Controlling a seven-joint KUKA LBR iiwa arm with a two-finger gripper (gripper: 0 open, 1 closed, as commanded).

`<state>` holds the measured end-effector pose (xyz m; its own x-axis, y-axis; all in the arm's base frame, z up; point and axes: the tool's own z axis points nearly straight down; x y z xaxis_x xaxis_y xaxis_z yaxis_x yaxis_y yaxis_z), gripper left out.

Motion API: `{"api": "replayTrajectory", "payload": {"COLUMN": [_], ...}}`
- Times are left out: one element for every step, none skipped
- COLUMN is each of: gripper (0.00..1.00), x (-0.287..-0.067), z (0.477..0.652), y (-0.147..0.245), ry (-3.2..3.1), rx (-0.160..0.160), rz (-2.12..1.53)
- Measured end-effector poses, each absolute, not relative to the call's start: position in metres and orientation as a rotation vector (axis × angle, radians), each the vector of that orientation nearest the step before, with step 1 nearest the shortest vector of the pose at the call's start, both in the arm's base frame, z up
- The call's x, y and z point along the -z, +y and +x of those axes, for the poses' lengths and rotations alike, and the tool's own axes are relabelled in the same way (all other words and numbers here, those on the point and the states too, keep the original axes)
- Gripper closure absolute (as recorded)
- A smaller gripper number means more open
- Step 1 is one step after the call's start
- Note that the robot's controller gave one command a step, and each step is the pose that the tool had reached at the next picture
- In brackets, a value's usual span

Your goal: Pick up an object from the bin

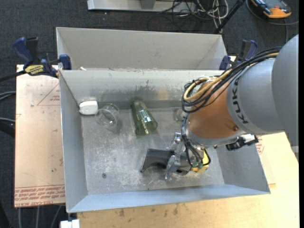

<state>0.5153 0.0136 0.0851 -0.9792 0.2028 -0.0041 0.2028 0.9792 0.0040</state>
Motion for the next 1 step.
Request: {"api": "replayTrajectory", "payload": {"gripper": [1.0], "x": [-0.0959], "z": [0.5128], "y": [0.0129], "ry": [3.131], "rx": [-0.001], "rz": [0.319]}}
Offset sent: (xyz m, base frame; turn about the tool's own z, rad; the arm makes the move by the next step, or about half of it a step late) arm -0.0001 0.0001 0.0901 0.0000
